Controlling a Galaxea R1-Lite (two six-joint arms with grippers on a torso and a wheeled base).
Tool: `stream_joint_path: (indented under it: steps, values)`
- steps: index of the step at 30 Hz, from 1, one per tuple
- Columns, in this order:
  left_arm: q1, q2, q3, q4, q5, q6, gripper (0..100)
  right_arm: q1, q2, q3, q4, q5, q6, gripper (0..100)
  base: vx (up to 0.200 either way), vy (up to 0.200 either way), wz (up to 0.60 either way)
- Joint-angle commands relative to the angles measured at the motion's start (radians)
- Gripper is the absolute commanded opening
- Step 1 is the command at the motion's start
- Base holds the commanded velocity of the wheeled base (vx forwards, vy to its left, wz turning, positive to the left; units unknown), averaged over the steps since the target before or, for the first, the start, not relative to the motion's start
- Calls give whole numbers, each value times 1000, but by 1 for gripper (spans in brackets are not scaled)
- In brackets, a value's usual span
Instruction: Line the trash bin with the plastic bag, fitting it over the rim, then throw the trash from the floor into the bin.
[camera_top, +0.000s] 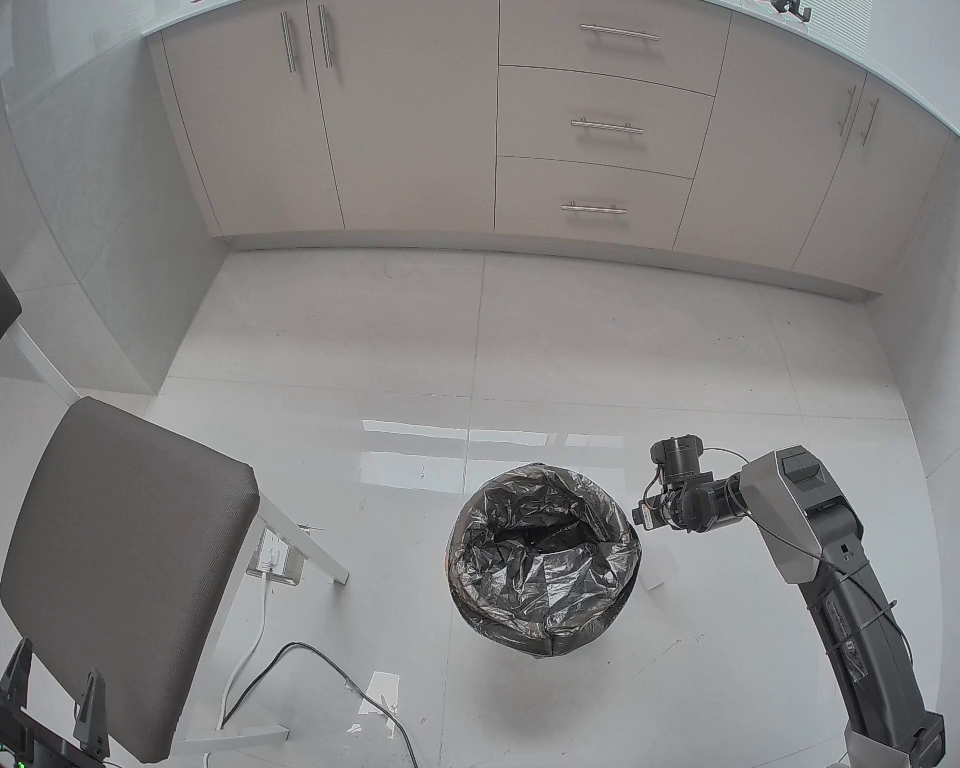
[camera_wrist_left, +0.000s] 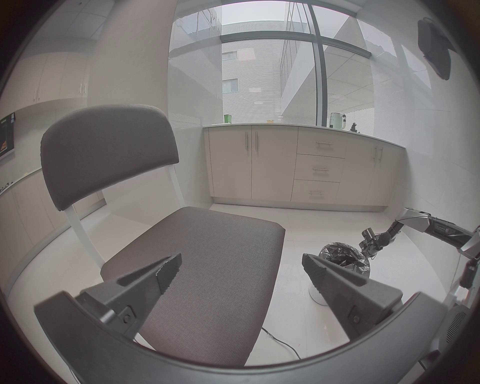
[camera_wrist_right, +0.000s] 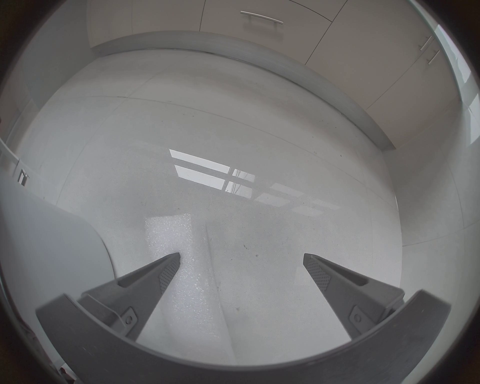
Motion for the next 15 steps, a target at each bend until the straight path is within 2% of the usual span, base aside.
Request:
stream_joint_path:
  steps: [1,15]
  values:
    - [0,-13,-1,0,-1,0,100,1,4,1,7,-4,1,100,0,0,0]
    - [0,-13,-1,0,-1,0,100,21,-22,1,12,-5,-4,100,0,0,0]
